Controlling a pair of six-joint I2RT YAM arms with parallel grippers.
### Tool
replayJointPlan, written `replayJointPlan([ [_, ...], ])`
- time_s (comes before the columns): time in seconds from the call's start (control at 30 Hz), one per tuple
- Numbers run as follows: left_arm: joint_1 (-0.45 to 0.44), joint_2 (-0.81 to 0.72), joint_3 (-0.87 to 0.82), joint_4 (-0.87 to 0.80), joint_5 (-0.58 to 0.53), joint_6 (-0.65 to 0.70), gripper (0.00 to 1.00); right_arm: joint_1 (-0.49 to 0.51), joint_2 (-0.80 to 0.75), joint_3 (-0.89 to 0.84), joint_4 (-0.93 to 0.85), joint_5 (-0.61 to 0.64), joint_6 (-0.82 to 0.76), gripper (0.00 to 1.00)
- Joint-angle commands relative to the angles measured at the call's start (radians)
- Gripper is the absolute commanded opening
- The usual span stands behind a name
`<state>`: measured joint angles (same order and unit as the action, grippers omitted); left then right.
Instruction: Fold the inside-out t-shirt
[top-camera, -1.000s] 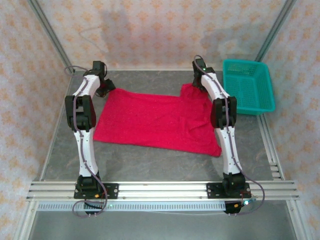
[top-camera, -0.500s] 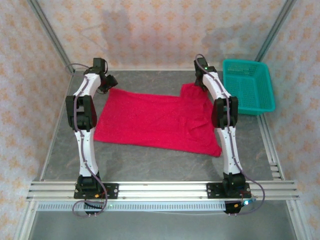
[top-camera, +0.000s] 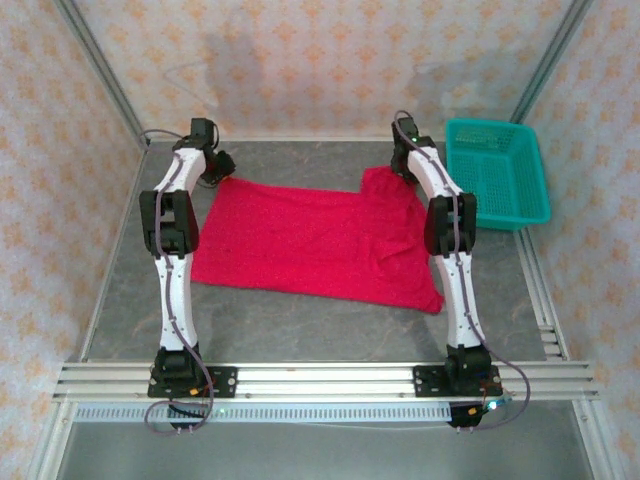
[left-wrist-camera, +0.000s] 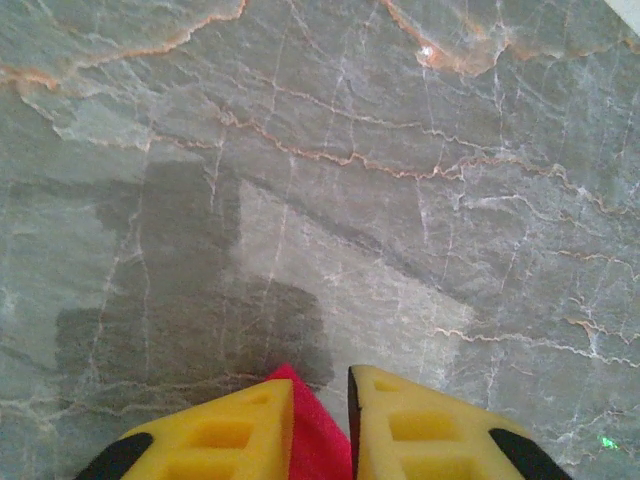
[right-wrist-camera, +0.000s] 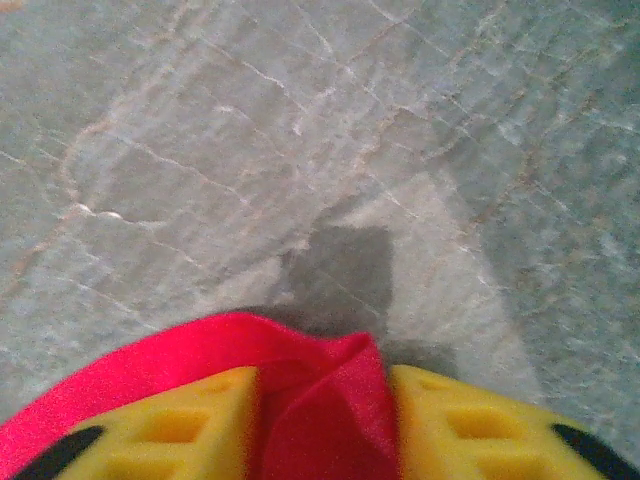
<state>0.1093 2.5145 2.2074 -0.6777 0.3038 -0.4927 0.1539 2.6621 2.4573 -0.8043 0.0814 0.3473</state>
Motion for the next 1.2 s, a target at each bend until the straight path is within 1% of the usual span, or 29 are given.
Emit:
replayJointPlan([
  [0.0, -0.002, 0.049, 0.049, -0.066, -0.002, 0.006, 0.15, -0.002, 0.024, -0.002, 0.015, -0.02, 0.003, 0.23],
  [0.07, -0.002, 0.058, 0.072, -0.075, 0.001, 0.006, 0.01, -0.002, 0.024, 0.005, 0.014, -0.018, -0.004, 0.04],
  [0.1, -0.002, 0.058, 0.081, -0.078, 0.005, 0.004, 0.0, -0.001, 0.022, 0.01, 0.01, -0.019, -0.005, 0.0],
  [0.23, -0.002, 0.047, 0.093, -0.089, 0.014, 0.004, 0.0, -0.002, -0.011, 0.017, 0.009, -0.022, -0.027, 0.0],
  [0.33, -0.001, 0.019, 0.094, -0.108, 0.0, 0.016, 0.0, -0.002, -0.054, 0.006, 0.015, -0.013, -0.04, 0.0],
  [0.37, 0.0, 0.007, 0.094, -0.119, -0.015, 0.019, 0.12, -0.002, -0.067, -0.002, 0.021, -0.013, -0.044, 0.0],
  [0.4, 0.001, -0.006, 0.09, -0.128, -0.031, 0.022, 0.28, -0.002, -0.078, -0.009, 0.025, -0.012, -0.044, 0.0],
  [0.43, 0.004, -0.018, 0.084, -0.128, -0.039, 0.021, 0.41, -0.002, -0.085, -0.015, 0.028, -0.014, -0.047, 0.0],
  [0.47, 0.006, -0.032, 0.068, -0.123, -0.039, 0.018, 0.51, -0.002, -0.088, -0.017, 0.031, -0.017, -0.051, 0.0],
  [0.5, 0.01, -0.046, 0.054, -0.117, -0.039, 0.014, 0.55, -0.002, -0.087, -0.016, 0.029, -0.02, -0.053, 0.0],
  [0.57, 0.017, -0.068, 0.032, -0.109, -0.026, 0.006, 0.58, -0.002, -0.084, -0.014, 0.025, -0.023, -0.058, 0.0],
  [0.77, 0.027, -0.098, -0.002, -0.098, -0.018, -0.003, 0.58, -0.002, -0.077, -0.014, 0.017, -0.029, -0.065, 0.0],
  [0.93, 0.027, -0.103, -0.019, -0.133, -0.063, 0.017, 0.58, -0.002, -0.076, -0.006, 0.017, -0.028, -0.069, 0.0],
  [1.03, 0.027, -0.121, -0.075, -0.113, -0.081, 0.02, 0.57, -0.002, -0.073, -0.004, 0.016, -0.026, -0.072, 0.0],
  [1.17, 0.026, -0.113, -0.11, -0.067, -0.034, -0.002, 0.5, -0.002, -0.068, -0.002, 0.013, -0.028, -0.069, 0.0],
])
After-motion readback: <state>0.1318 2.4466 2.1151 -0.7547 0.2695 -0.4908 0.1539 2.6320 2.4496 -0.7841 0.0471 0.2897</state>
